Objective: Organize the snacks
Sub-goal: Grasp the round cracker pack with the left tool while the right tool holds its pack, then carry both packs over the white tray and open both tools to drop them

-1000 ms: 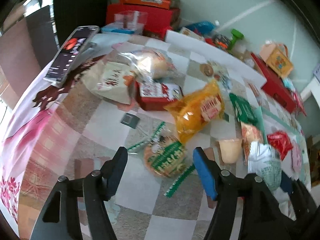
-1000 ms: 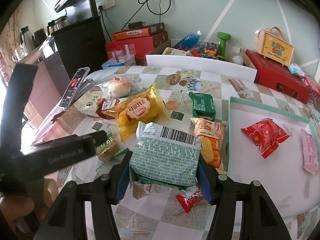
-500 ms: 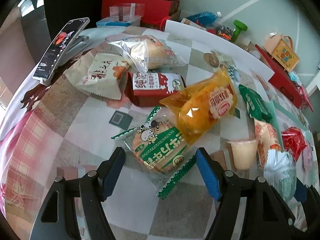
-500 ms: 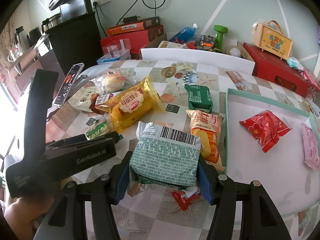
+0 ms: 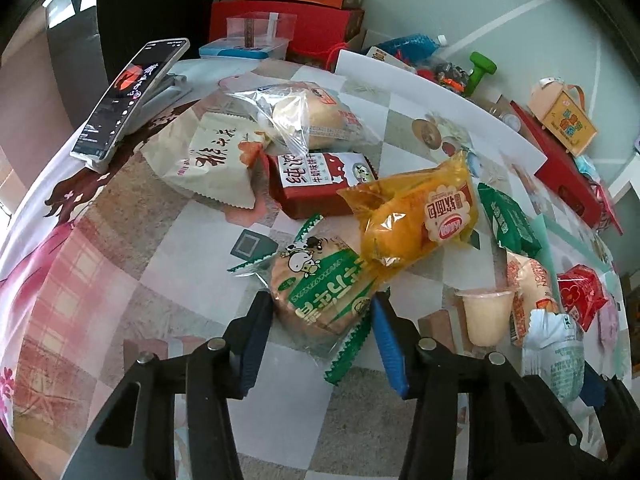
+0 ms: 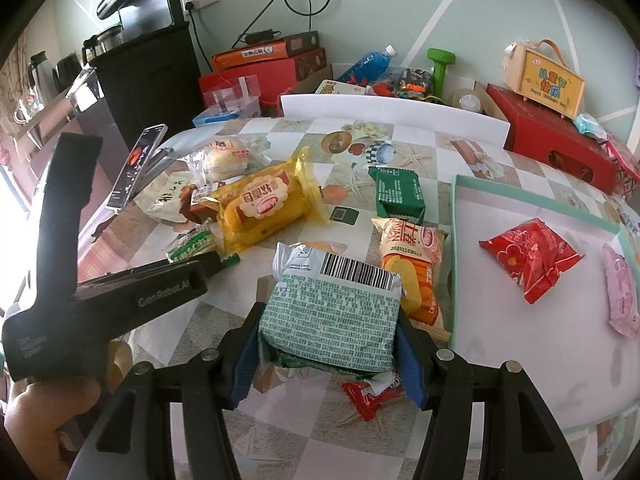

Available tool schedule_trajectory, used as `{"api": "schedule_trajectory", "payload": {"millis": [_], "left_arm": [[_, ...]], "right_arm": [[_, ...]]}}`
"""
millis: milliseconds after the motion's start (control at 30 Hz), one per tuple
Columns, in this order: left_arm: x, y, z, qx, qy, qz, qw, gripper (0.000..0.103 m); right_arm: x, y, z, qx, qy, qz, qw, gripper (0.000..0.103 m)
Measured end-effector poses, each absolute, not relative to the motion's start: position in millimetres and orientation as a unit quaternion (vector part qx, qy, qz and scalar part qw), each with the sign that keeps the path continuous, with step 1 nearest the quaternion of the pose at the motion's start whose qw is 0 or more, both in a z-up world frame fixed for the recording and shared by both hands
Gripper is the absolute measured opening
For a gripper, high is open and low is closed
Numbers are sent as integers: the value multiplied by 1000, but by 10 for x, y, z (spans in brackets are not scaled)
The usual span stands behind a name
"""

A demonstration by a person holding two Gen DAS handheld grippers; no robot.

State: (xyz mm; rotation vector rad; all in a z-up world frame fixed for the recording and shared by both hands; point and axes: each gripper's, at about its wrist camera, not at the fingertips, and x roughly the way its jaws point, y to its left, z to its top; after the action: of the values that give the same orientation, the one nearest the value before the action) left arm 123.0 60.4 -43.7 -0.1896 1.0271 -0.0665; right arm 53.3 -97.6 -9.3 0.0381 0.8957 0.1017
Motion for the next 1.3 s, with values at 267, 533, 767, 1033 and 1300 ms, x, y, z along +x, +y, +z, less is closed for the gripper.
{"api": "schedule_trajectory", "payload": {"millis": [267,533,767,1033,1300], "left_arm": [[1102,661,-207,-97,464,-27,880,47],[1080,631,-123,-93,456,-33,884,46],[1033,631,-58,-94,449,-37,888,45],[995,628,25,-96,440,-42,892,44],[979,623,60,-96,437,-45,893,41]], "right_arm": [[506,-1013,-4,24,421,48,906,62],[500,-1029,21,27,418,47,907,62],[493,-1044,29,29,417,46,907,62],[483,-1056,50,31,414,44,908,62],[480,-1066,58,32,413,44,909,62]]}}
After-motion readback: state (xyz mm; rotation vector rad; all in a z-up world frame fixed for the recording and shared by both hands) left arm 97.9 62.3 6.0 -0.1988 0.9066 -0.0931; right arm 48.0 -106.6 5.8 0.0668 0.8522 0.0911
